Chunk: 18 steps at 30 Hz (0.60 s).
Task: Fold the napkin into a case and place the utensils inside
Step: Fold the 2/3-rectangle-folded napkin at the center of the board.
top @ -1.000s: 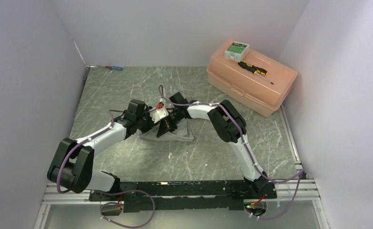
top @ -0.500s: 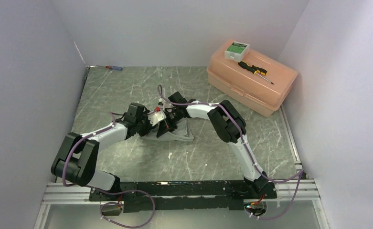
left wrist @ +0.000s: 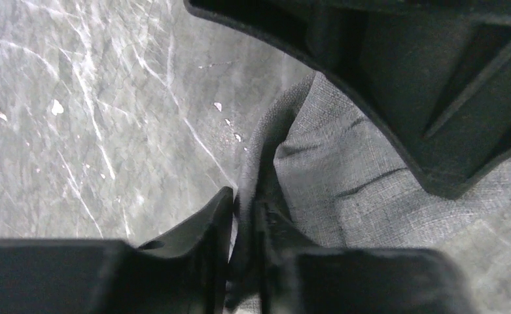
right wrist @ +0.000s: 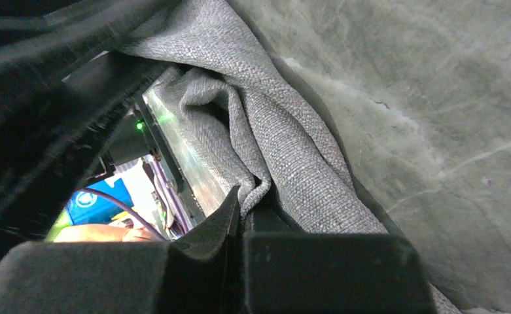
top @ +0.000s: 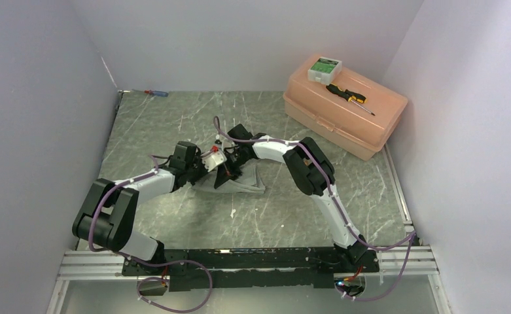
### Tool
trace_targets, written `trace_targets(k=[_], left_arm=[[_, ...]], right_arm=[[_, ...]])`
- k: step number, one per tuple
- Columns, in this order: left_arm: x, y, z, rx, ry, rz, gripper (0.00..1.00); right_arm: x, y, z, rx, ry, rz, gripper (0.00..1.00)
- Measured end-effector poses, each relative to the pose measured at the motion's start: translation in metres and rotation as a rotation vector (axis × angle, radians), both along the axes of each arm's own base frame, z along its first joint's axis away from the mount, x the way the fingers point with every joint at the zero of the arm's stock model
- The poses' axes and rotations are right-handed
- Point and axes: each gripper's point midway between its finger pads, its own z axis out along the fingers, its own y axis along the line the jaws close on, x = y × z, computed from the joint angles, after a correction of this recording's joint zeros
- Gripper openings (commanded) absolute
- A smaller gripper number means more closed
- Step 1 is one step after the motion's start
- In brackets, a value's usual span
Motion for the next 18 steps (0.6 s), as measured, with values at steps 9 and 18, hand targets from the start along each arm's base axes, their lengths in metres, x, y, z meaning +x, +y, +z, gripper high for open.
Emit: trace_targets(k=[9,18], left_arm=[[0.004,-0.011,0.019,-0.083,0.026,0.040,0.03],[-0.002,-0.025,0.037,-0.178,0.051,0.038,0.03]], right_arm=[[0.001,0.000,0.000,-0.017,0.012,0.000,0.00],[0.001,0.000,-0.001,-0.028,0.025,0.004,0.00]])
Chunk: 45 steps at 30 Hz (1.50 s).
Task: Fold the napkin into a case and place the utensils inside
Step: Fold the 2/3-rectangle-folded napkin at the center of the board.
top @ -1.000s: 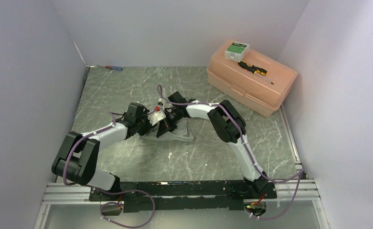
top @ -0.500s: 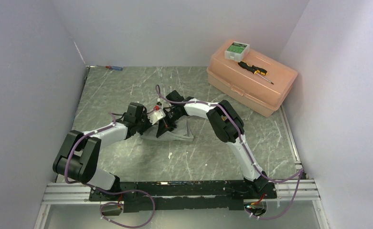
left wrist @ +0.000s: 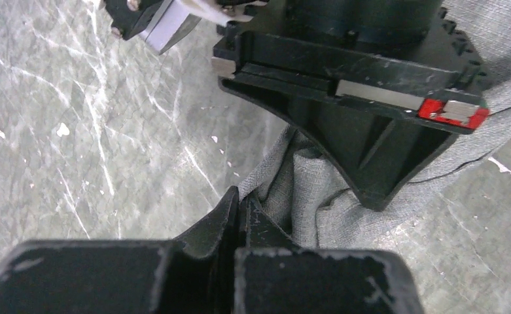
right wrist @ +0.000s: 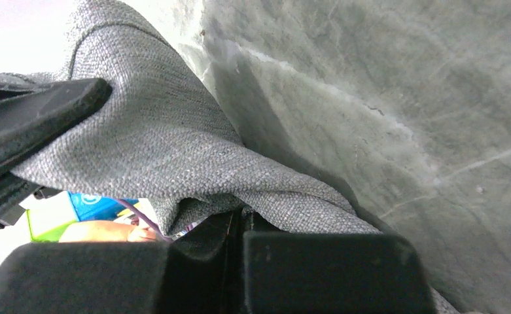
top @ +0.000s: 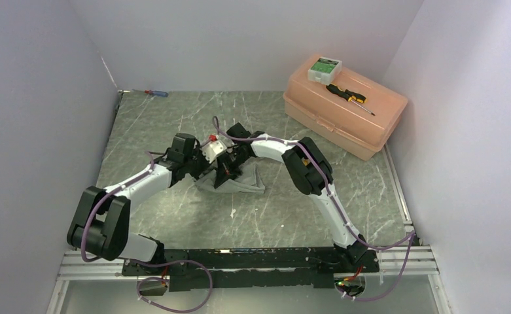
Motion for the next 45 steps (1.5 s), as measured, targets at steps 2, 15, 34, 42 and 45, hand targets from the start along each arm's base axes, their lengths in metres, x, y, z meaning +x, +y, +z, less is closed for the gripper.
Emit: trace_targets(k=[2,15,34,42,45], left_arm=[[-0.001,-0.002,0.001,0.004,-0.007,-0.019,0.03],[-0.022,-0.006,-0.015,0.086,-0.072,-0.164,0.03],[-0.024,-0.005,-0.016,0.144,-0.154,-0.234,0.08],[-0.021,-0.007,0.005,0.133,-0.141,-0.223,0.33],[-0.016,-0.013,0.020,0.102,-0.143,-0.211,0.52]], right_arm=[[0.000,0.000,0.000,-0.002,0.003,0.002,0.00],[0.007,0.002,0.005,-0.023,0.011,-0.015,0.00],[0.021,0.010,0.013,0.043,0.030,-0.069,0.00],[0.022,0.001,-0.001,0.042,0.066,-0.052,0.00],[0.022,0.001,-0.002,0.047,0.064,-0.041,0.00]])
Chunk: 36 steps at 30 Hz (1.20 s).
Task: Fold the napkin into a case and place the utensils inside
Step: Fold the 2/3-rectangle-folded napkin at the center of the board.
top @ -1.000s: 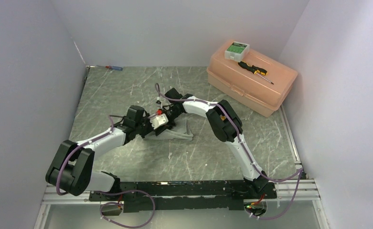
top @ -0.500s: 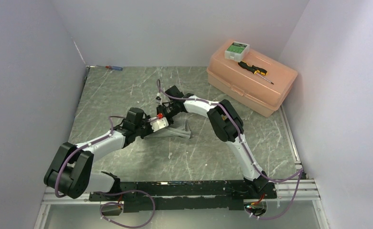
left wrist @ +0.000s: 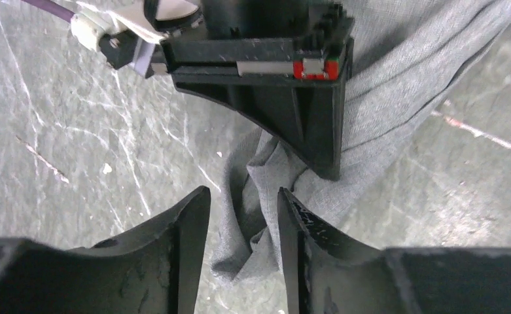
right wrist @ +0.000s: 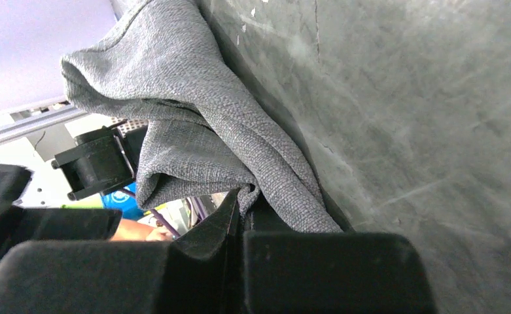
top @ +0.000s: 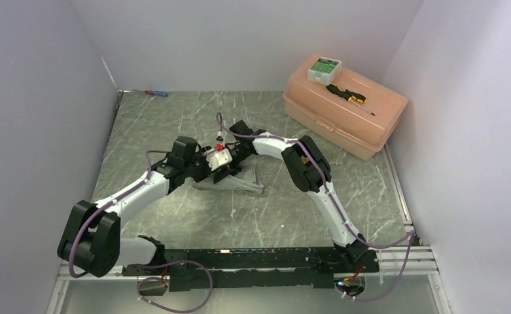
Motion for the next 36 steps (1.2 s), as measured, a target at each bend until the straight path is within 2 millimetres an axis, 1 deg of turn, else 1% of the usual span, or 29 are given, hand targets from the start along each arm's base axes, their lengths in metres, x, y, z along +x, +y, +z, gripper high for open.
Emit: trace_targets(k=[2,4,6,8,10,13,15,17,19,20,21,22,24,26,27,28,30,33,36], left_arm=[[0.001,-0.004,0.008,-0.023,0.012,0.005,0.53],[-0.001,-0.008,0.012,-0.042,0.032,-0.010,0.49],[-0.009,-0.013,0.012,-0.057,0.062,-0.045,0.48],[-0.023,-0.020,0.009,-0.074,0.099,-0.114,0.47],[-0.030,-0.025,0.007,-0.075,0.103,-0.172,0.46],[-0.040,-0.023,-0.008,-0.028,0.104,-0.255,0.44],[-0.048,-0.018,-0.027,0.024,0.113,-0.303,0.40],[-0.051,-0.011,-0.047,0.072,0.125,-0.324,0.35],[-0.047,-0.006,-0.066,0.122,0.148,-0.323,0.36],[-0.043,-0.007,-0.068,0.123,0.140,-0.328,0.36],[-0.036,-0.008,-0.066,0.127,0.121,-0.319,0.35],[-0.031,-0.008,-0.066,0.130,0.110,-0.312,0.34],[-0.028,-0.009,-0.067,0.129,0.107,-0.304,0.32],[-0.026,-0.009,-0.067,0.124,0.107,-0.295,0.32],[-0.025,-0.009,-0.067,0.118,0.111,-0.286,0.32],[-0.023,-0.009,-0.066,0.111,0.115,-0.277,0.32],[-0.020,-0.008,-0.066,0.097,0.125,-0.255,0.32],[-0.015,-0.003,-0.061,0.059,0.154,-0.202,0.32],[-0.009,0.002,-0.054,0.015,0.181,-0.144,0.30]], right_arm=[[0.000,0.000,0.000,0.002,-0.006,0.004,0.00],[0.000,0.000,0.000,0.004,-0.010,0.008,0.00],[0.000,0.000,0.000,0.008,-0.013,0.012,0.00],[0.000,0.000,0.000,0.010,-0.015,0.013,0.00],[0.000,0.000,0.000,0.012,-0.015,0.014,0.00],[0.000,0.000,0.000,0.014,-0.015,0.014,0.00],[0.000,0.000,0.000,0.016,-0.015,0.015,0.00],[0.000,0.000,0.001,0.017,-0.015,0.015,0.00],[0.000,0.000,0.001,0.019,-0.015,0.016,0.00],[0.000,0.000,0.001,0.022,-0.015,0.017,0.00],[0.000,-0.001,0.000,0.026,-0.014,0.017,0.00],[0.000,-0.001,0.001,0.029,-0.014,0.016,0.03],[0.002,-0.002,0.000,0.040,-0.017,0.016,0.10],[0.003,-0.003,0.001,0.054,-0.028,0.013,0.20],[0.004,-0.004,0.002,0.060,-0.038,0.011,0.30],[0.004,-0.005,0.005,0.065,-0.052,0.009,0.36],[0.004,-0.008,0.011,0.075,-0.071,0.011,0.43],[0.005,-0.012,0.018,0.089,-0.103,0.014,0.48],[0.008,-0.021,0.022,0.096,-0.128,0.011,0.49]])
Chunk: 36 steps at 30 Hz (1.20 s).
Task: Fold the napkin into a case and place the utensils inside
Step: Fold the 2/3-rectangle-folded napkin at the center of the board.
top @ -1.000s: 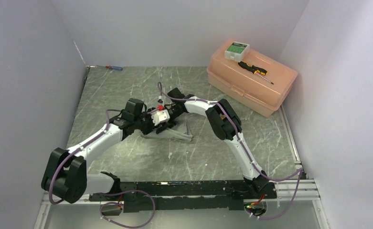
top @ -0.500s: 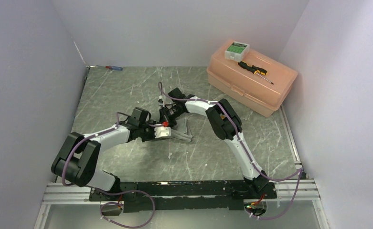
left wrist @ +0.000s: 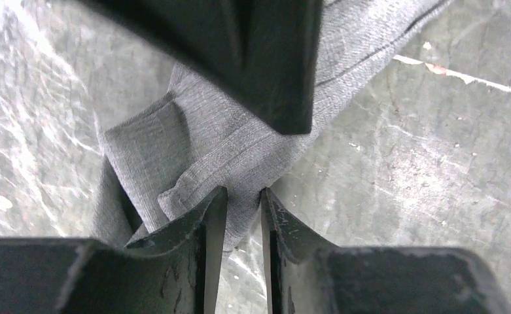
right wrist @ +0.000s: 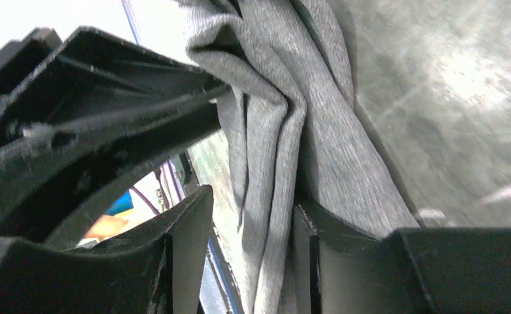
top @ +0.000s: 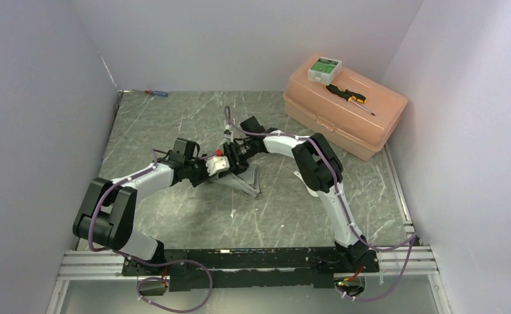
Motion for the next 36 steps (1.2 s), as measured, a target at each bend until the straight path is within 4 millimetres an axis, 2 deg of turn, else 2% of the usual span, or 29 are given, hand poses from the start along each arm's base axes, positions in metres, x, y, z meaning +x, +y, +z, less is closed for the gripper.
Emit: trace_targets(k=[4,6,10,14,17,21,26,28,32,36], left_arm=[[0.001,0.003,0.001,-0.047,0.052,0.063,0.28],[-0.001,0.002,0.000,-0.067,0.084,0.083,0.27],[-0.006,0.000,-0.002,-0.100,0.138,0.119,0.24],[-0.009,-0.001,-0.002,-0.119,0.169,0.148,0.18],[-0.009,-0.001,-0.003,-0.132,0.189,0.175,0.04],[-0.009,0.001,-0.006,-0.147,0.219,0.221,0.03],[-0.009,0.001,-0.006,-0.164,0.239,0.256,0.03],[-0.009,0.001,-0.007,-0.168,0.245,0.265,0.03],[-0.007,0.001,-0.007,-0.178,0.259,0.289,0.03],[-0.006,0.001,-0.006,-0.188,0.273,0.313,0.03]], right_arm=[[0.003,-0.016,0.002,0.010,-0.032,-0.014,0.54],[-0.002,-0.026,0.004,0.012,-0.050,-0.017,0.58],[-0.013,-0.047,0.015,0.014,-0.145,-0.017,0.58],[-0.017,-0.057,0.026,0.006,-0.285,-0.008,0.60],[-0.021,-0.065,0.028,-0.022,-0.402,0.003,0.61],[-0.028,-0.075,0.021,-0.085,-0.550,0.035,0.64],[-0.033,-0.079,0.013,-0.120,-0.718,0.091,0.70],[-0.036,-0.077,0.010,-0.128,-0.775,0.117,0.78],[-0.040,-0.064,0.009,-0.116,-0.887,0.161,0.80],[-0.057,-0.057,0.005,-0.109,-0.976,0.197,0.80]])
